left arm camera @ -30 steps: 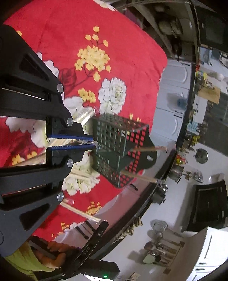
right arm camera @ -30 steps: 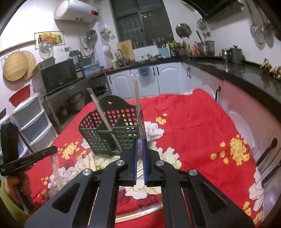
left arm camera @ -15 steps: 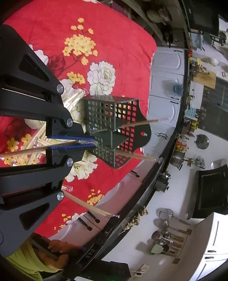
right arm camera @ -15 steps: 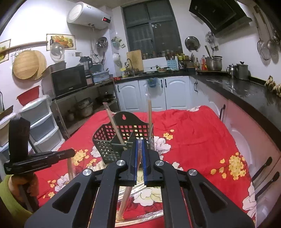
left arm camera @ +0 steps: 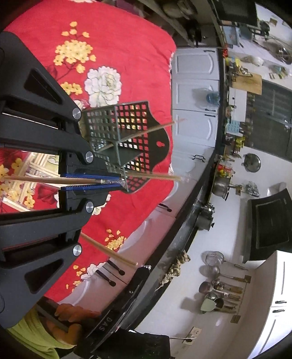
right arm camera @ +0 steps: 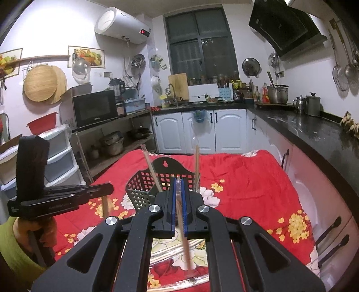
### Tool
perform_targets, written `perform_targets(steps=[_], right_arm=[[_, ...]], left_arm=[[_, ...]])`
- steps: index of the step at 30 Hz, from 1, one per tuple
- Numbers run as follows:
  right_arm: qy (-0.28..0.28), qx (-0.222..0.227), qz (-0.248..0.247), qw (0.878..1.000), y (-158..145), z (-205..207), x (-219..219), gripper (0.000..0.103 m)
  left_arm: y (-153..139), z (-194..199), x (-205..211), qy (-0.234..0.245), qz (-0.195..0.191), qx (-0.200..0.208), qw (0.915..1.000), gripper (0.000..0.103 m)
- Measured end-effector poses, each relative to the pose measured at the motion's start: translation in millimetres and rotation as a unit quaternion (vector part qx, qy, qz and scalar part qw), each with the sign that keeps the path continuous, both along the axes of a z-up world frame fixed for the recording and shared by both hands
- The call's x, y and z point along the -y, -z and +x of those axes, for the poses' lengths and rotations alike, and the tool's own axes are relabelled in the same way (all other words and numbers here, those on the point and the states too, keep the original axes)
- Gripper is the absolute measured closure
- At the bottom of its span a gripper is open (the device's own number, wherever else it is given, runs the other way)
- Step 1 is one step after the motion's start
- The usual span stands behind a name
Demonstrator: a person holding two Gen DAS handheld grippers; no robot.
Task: Organize utensils
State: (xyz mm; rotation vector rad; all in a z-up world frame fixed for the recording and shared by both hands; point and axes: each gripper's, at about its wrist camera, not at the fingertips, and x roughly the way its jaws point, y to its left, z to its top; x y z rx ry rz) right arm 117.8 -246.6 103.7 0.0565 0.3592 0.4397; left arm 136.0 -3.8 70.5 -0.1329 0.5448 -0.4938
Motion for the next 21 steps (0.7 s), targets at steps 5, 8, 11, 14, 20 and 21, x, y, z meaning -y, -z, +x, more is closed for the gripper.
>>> perform_targets(steps=[5, 8, 11, 14, 20, 21], right_arm=[[0.001, 0.004, -0.003, 1.0, -3.8, 0.1, -1.4, 0.098], [0.0, 0.008, -0.005, 1.0, -8.3, 0.3, -3.2, 0.098], [0.0, 0.014, -0.007, 1.0, -14.1, 1.2, -5.6, 0.098], [-0.003, 0.022, -0.011, 1.0, -20.0, 2.2, -7.8, 0.098], [-0.01, 0.039, -0.011, 0.999, -34.4, 4.3, -11.4, 0.098], [-0.012, 0.04, -0.011, 0.999, -36.5, 5.9, -11.7, 0.098]], left_arm=[[-11.6, 3.8, 4.7, 0.006, -0.004, 0.014, 0.9999, 0.101], [-21.5, 4.2, 8.1, 0.011, -0.004, 0.027, 0.9996, 0.101], [-29.5, 4.3, 10.2, 0.014, -0.003, 0.038, 0.9992, 0.101], [-39.5, 6.1, 12.2, 0.015, -0.003, 0.049, 0.9987, 0.101], [-55.3, 11.6, 12.2, 0.008, -0.006, 0.067, 0.9977, 0.101], [-58.6, 12.9, 11.3, 0.006, -0.008, 0.07, 0.9975, 0.101]])
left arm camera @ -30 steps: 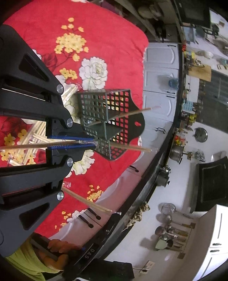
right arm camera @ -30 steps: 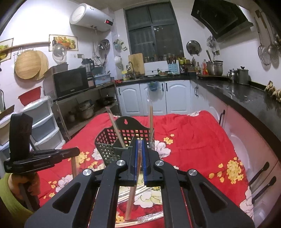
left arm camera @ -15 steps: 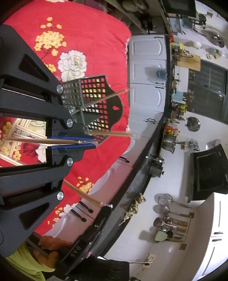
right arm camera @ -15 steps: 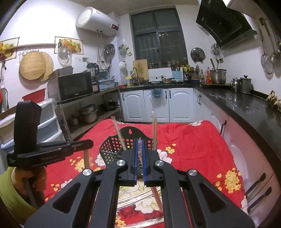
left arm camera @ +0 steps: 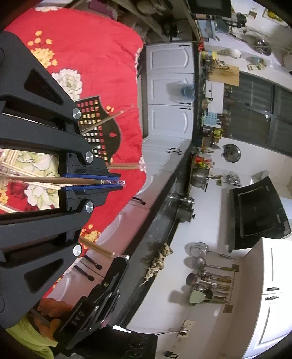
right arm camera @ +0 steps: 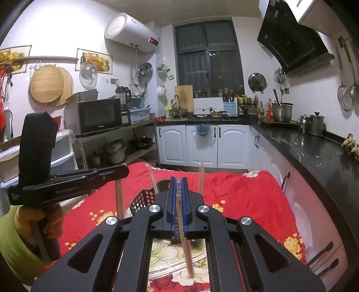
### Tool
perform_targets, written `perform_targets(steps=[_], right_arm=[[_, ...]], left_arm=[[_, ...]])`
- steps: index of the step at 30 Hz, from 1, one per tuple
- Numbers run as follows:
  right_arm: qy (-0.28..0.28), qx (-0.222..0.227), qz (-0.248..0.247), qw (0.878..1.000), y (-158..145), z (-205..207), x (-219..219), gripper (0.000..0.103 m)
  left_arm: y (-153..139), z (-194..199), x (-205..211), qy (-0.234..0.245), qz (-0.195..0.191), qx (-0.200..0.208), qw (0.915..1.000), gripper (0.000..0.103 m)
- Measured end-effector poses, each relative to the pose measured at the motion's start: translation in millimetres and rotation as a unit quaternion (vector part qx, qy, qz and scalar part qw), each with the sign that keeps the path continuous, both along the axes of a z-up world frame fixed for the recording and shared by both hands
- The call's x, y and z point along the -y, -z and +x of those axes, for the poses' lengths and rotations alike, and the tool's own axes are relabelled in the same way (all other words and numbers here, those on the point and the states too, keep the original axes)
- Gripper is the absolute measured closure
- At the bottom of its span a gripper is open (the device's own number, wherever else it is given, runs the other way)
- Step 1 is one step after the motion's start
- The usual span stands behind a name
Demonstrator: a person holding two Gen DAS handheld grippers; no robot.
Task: Organize utensils
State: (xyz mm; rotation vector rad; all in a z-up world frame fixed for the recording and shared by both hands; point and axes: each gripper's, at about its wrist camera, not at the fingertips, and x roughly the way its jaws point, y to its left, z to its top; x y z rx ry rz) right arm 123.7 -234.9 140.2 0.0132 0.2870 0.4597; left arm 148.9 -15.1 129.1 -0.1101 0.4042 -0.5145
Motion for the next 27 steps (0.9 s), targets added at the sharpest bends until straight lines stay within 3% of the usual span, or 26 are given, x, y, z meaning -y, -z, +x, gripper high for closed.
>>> perform_targets(steps=[11, 27], right_arm=[[-0.012, 0.016, 0.009, 1.0, -22.0, 17.3, -7.7, 0.098], [-0.001, 0.05, 0.038, 0.998, -69.8, 55.5, -6.5, 0.098]], left_arm=[[-29.7, 25.4, -3.3, -0.02, -0.023, 0.029, 0.9991, 0.101], [-59.9, 74.8, -0.1, -0.067, -0.017, 0.067, 0.9954, 0.101]])
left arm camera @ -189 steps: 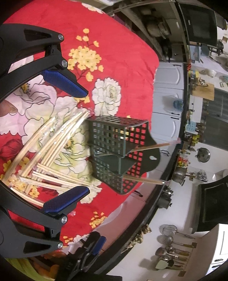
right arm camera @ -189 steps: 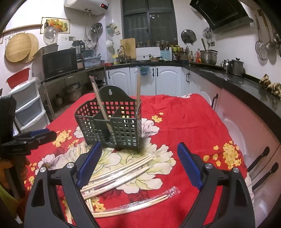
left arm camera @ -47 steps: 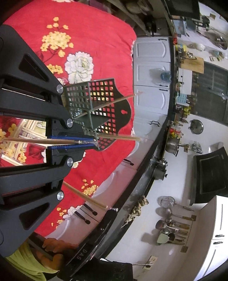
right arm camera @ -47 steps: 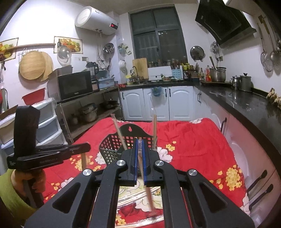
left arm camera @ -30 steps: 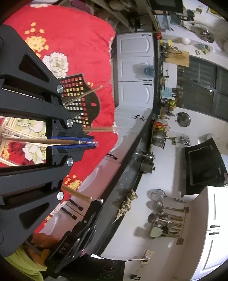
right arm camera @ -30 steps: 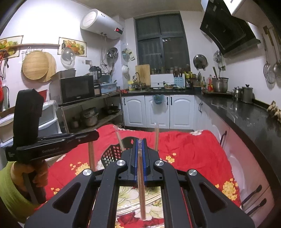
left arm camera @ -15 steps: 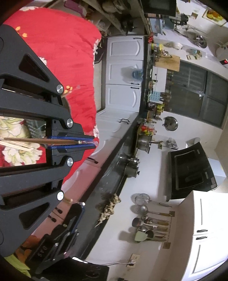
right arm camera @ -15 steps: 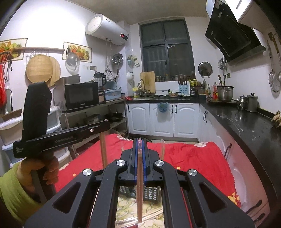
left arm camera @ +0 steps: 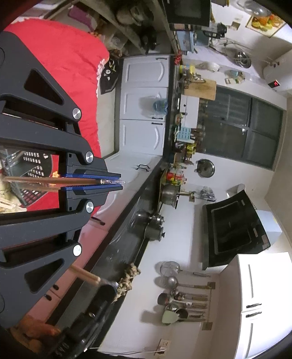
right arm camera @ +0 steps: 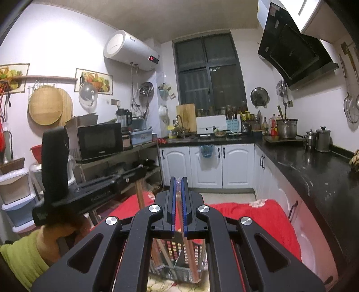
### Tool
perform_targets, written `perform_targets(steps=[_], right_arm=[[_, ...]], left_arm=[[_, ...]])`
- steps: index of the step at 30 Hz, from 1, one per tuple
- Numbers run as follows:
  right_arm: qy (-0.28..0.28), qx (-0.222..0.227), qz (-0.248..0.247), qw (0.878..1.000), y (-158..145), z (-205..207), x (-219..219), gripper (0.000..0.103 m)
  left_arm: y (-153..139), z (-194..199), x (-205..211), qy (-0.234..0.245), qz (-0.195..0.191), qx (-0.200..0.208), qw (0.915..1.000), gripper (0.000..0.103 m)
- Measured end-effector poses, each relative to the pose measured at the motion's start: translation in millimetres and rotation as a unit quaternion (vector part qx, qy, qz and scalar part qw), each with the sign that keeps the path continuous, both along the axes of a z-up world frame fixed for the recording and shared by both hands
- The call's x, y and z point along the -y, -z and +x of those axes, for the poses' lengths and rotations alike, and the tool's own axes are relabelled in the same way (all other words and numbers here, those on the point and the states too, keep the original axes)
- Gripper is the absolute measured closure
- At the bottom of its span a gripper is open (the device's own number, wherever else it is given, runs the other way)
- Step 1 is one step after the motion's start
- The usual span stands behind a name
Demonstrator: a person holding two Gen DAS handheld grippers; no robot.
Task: Organize utensils
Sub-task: 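Lower both held chopsticks into the green caddy and open both tools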
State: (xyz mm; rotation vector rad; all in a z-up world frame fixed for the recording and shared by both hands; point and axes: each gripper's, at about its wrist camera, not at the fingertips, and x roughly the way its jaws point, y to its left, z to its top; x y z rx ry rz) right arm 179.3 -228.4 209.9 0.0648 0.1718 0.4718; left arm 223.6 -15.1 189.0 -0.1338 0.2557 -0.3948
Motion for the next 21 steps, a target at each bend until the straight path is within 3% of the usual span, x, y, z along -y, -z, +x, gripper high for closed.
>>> perform_targets(steps=[11, 21], right_arm=[[-0.007, 0.011, 0.004, 1.0, -9.6, 26.1, -9.0, 0.098], [-0.019, -0.027, 0.017, 0.999, 15.0, 57.2, -14.4, 0.098]], left_arm=[[2.5, 19.5, -12.3, -0.031, -0.003, 0.006, 0.9995, 0.101], [23.0, 28.3, -8.9, -0.032, 0.004, 0.007, 0.9995, 0.101]])
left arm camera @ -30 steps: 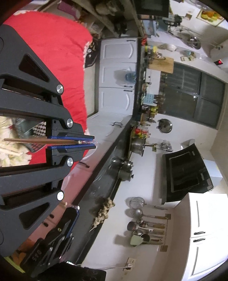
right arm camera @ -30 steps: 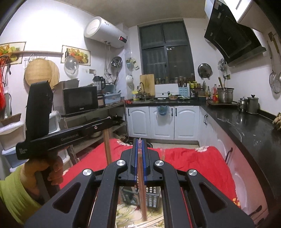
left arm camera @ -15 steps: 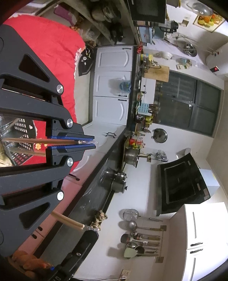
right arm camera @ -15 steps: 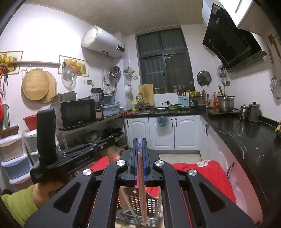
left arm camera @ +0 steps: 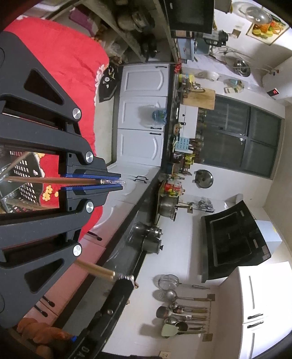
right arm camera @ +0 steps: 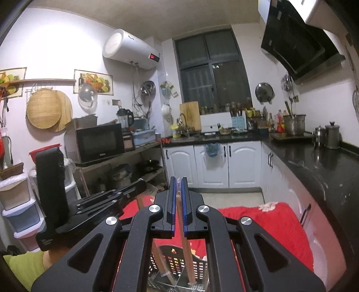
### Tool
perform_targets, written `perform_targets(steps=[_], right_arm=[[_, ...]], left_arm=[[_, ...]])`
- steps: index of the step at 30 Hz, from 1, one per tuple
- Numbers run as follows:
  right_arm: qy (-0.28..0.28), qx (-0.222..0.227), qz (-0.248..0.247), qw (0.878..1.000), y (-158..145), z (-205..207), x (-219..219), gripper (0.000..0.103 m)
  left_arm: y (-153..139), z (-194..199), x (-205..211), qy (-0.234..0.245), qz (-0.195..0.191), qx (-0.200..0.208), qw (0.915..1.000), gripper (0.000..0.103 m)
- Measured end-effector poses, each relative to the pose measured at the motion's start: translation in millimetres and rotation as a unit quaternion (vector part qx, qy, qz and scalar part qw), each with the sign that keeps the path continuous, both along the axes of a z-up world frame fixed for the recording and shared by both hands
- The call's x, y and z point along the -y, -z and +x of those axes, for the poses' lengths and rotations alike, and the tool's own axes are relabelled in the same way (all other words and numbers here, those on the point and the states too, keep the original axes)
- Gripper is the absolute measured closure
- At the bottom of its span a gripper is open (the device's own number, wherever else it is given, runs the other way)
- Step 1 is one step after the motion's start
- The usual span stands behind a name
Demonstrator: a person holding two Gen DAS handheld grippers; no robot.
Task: Organize utensils
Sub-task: 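Lower both held chopsticks into the green caddy and open both tools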
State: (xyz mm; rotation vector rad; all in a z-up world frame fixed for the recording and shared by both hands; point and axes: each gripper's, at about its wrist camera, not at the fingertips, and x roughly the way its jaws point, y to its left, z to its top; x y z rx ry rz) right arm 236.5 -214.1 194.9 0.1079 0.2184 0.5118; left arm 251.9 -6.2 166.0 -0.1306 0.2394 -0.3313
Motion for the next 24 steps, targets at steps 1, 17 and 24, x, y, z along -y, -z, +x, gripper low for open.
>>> perform_targets(steps=[1, 17, 24], right_arm=[[-0.001, -0.004, 0.001, 1.0, 3.1, 1.8, -1.1, 0.098], [0.003, -0.029, 0.002, 1.0, 35.6, 15.3, -10.3, 0.098], [0.02, -0.053, -0.01, 0.998, 55.4, 20.4, -10.6, 0.098]], left_arm=[[3.5, 0.4, 0.1, -0.001, 0.0, -0.001, 1.0, 0.101], [46.9, 7.1, 7.3, 0.018, -0.002, -0.028, 0.9995, 0.101], [57.2, 6.5, 7.3, 0.023, 0.001, -0.042, 0.9989, 0.101]])
